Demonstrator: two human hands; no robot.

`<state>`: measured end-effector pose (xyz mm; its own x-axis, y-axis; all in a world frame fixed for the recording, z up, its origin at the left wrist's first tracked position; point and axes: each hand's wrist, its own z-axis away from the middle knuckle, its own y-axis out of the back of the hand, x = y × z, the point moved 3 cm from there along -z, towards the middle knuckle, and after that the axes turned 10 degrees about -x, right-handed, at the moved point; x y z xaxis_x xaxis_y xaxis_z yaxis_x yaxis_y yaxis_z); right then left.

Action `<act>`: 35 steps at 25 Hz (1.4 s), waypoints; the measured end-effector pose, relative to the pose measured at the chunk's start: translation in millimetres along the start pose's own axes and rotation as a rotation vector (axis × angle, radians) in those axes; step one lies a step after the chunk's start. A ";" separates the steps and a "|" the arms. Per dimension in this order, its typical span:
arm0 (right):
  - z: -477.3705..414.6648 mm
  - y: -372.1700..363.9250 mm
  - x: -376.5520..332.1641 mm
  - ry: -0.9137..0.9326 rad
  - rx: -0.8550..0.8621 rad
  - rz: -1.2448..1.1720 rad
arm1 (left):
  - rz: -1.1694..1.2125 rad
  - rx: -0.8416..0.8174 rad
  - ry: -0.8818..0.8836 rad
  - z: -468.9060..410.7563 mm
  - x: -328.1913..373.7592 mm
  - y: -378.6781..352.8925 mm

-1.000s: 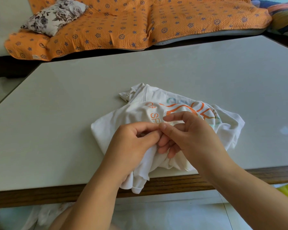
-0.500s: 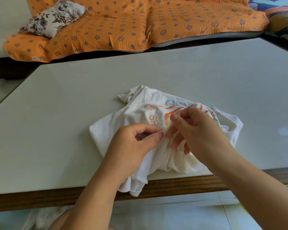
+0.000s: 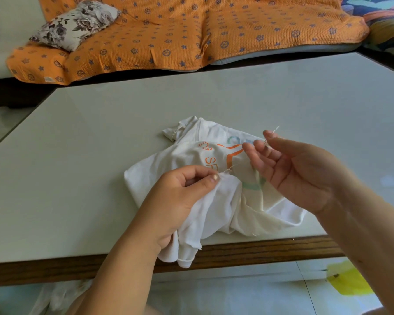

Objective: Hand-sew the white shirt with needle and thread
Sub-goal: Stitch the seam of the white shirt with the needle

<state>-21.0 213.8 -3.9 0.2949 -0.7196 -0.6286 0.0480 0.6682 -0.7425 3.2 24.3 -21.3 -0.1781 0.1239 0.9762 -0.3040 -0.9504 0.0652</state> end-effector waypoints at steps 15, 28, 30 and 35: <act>4.9 0.2 -21.5 0.440 0.190 0.889 | 0.096 -0.066 0.027 1.8 -1.2 5.1; 25.6 -26.9 23.7 0.050 -0.146 1.258 | -0.042 -0.057 -0.020 1.5 -0.7 17.5; 26.8 -27.9 23.8 0.020 -0.138 1.285 | -0.069 -0.039 -0.026 1.8 -0.7 17.9; 29.7 -29.9 22.7 -0.060 -0.149 1.365 | -0.131 0.029 -0.051 2.5 0.4 16.7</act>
<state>12.6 183.1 10.9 0.0651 0.4977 -0.8649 -0.4116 0.8030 0.4311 0.4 7.7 -19.3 -0.0904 0.2332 0.9682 -0.2942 -0.9351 0.1977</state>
